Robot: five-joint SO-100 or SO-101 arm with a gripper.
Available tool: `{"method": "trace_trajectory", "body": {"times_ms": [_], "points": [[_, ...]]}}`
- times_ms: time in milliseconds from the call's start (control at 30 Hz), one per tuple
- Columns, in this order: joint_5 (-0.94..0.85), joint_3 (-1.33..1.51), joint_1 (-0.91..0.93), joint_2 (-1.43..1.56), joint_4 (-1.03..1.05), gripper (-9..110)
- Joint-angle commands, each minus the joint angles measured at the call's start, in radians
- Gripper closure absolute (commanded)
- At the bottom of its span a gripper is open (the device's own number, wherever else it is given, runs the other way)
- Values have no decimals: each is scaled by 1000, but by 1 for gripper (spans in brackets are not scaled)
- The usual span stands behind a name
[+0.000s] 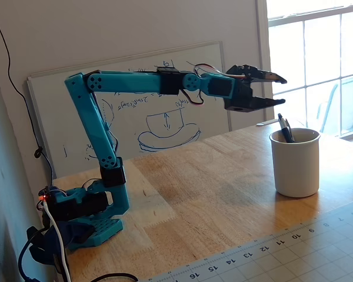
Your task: Grasp a pen and put it in a mug.
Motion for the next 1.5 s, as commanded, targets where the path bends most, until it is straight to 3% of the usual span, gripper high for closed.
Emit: {"method": "trace_trajectory", "body": {"times_ms": [0, 233, 567, 800, 1467], "points": [[207, 48, -52, 184, -12, 92], [428, 204, -106, 359, 121, 92], [442, 288, -173, 603, 638, 93], [442, 393, -173, 779, 874, 93], [442, 741, -173, 1213, 1252, 93]]}}
